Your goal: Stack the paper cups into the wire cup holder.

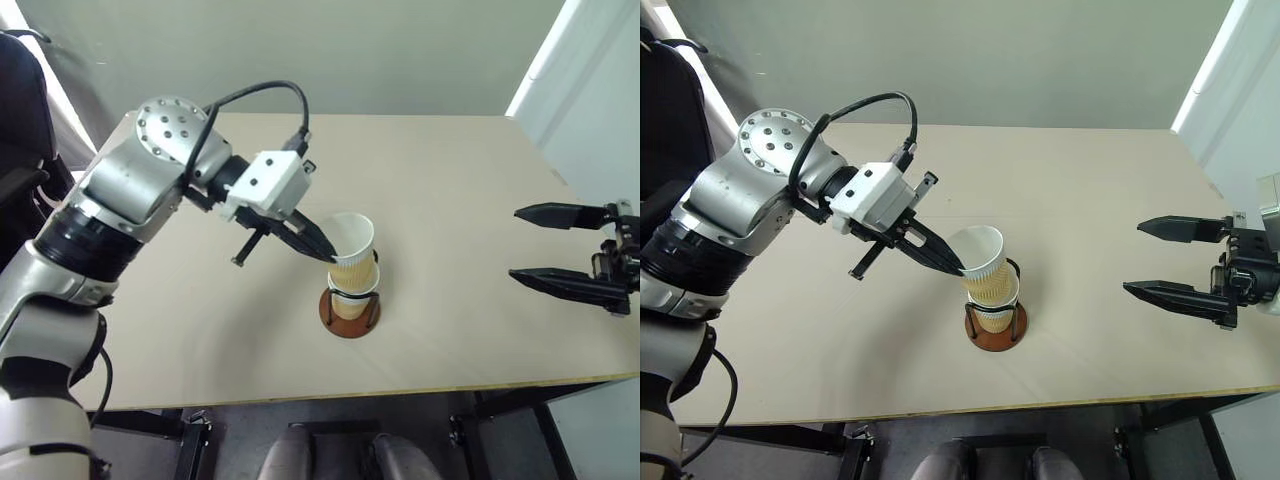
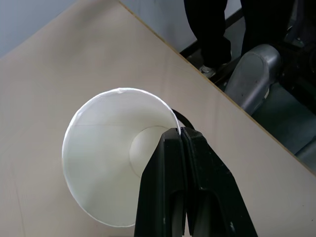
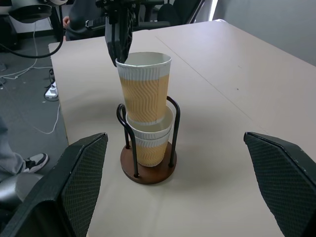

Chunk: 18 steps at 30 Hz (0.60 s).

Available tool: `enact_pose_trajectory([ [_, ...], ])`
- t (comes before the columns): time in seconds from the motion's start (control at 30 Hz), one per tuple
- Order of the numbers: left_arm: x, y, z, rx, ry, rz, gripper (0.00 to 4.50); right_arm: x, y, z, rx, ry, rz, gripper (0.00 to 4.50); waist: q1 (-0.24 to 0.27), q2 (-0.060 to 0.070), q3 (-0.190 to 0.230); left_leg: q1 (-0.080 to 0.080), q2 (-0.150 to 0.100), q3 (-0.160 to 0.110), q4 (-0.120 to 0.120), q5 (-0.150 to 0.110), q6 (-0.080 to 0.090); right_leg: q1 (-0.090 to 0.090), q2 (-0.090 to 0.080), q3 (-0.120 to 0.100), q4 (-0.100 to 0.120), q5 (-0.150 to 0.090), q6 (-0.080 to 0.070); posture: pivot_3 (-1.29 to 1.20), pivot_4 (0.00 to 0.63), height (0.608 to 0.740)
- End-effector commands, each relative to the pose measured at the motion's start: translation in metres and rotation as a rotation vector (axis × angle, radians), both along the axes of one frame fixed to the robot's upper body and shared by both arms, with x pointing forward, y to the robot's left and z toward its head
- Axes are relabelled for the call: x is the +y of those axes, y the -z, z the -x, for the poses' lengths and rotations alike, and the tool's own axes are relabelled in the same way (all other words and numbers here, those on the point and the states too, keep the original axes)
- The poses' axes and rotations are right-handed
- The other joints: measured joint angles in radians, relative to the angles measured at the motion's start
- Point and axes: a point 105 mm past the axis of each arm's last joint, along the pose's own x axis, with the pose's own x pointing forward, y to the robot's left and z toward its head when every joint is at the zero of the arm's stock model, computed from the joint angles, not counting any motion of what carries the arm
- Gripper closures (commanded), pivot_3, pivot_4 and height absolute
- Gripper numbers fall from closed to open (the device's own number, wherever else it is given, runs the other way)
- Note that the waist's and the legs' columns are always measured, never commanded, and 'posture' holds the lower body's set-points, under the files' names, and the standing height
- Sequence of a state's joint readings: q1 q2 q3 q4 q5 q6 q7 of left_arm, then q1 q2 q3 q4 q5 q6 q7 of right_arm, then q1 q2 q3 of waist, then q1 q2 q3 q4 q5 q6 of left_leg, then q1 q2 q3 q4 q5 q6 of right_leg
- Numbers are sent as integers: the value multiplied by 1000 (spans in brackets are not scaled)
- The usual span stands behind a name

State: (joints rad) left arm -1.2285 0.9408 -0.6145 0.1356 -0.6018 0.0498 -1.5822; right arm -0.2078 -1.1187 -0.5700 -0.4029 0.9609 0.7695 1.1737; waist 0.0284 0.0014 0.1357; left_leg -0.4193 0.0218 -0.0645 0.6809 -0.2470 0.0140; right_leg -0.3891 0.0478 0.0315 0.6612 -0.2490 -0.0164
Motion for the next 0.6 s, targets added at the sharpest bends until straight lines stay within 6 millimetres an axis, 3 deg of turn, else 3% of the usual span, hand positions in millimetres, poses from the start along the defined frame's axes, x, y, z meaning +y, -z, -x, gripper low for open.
enact_pose_trajectory([
  [0.03,-1,-6,4,-29,41,-13,4463,1,-9,4,-46,0,6,0,0,0,0,0,0,0,0,0,0,0,0,0,0,0,0,0,150,740],
  [0.27,-5,-2,6,1,50,-18,4463,1,-9,4,-47,-1,5,0,0,0,0,0,0,0,0,0,0,0,0,0,0,0,0,0,150,740],
  [0.3,-5,-2,6,2,48,-19,4302,1,-9,4,-47,-1,5,0,0,0,0,0,0,0,0,0,0,0,0,0,0,0,0,0,150,740],
  [0.4,-5,-2,4,1,39,-22,3571,1,-9,4,-46,-1,5,0,0,0,0,0,0,0,0,0,0,0,0,0,0,0,0,0,150,740],
  [0.6,-4,0,4,-5,36,-27,1470,1,-8,4,-44,-3,4,0,0,0,0,0,0,0,0,0,0,0,0,0,0,0,0,0,150,740],
])
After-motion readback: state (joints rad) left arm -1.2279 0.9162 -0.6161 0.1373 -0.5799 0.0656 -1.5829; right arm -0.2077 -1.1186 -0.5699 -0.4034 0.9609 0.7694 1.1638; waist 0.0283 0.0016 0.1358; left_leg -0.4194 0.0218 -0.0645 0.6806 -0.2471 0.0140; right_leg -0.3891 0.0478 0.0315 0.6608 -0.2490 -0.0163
